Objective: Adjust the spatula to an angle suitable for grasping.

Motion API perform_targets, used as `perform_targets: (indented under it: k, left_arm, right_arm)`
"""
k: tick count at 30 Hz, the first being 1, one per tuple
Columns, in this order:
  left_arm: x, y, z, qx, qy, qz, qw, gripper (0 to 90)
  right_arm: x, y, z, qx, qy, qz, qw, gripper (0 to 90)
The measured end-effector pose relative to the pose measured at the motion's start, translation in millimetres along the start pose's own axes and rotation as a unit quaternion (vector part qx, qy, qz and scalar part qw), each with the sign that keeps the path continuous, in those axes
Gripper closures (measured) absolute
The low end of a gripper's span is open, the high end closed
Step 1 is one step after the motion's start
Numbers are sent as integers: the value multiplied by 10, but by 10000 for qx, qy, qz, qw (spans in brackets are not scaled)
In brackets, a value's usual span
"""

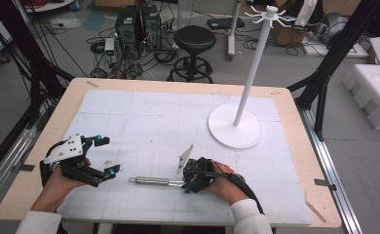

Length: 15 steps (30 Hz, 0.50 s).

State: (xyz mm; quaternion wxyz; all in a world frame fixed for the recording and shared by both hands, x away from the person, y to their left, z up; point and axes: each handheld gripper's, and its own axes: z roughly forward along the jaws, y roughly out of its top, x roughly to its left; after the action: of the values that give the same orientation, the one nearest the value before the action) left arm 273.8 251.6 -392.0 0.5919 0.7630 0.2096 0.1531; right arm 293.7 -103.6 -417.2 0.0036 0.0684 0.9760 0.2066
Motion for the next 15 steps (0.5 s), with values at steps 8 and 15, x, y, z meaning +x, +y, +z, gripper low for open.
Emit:
perform_targets:
  k: [8,15]
  left_arm:
    - [1,0,-1,-2,-1,-7,10000,17]
    - [4,-4,1,23,10,-13,10000,17]
  right_arm:
    - [7,26,14,120,-26,-103,9999,741]
    - [18,33,9,143,-33,-148,9998,748]
